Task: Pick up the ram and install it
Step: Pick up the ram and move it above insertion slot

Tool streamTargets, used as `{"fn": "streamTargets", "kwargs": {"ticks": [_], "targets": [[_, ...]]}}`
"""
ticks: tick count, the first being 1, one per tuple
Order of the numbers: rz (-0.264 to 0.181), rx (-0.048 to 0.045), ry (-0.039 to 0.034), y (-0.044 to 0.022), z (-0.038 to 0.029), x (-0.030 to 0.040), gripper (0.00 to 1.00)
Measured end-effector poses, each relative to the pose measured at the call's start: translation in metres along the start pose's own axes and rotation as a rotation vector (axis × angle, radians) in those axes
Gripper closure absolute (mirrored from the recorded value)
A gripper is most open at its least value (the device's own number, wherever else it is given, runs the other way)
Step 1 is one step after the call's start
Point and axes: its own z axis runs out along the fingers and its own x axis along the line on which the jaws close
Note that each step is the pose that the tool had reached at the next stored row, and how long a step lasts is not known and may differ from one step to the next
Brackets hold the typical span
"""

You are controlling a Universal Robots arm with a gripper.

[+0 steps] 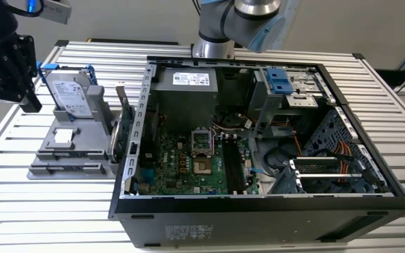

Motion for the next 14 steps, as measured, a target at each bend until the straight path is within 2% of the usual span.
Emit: {"fn": "streamTargets", "kwargs": {"ticks": [11, 12, 14], "targets": [[-0.001, 0.0000, 0.0000, 0.0000, 0.0000, 0.0000, 1.00], [-0.001, 0.0000, 0.0000, 0.0000, 0.0000, 0.0000, 0.00], [-0.001, 0.0000, 0.0000, 0.0000, 0.0000, 0.0000, 0.00]]}}
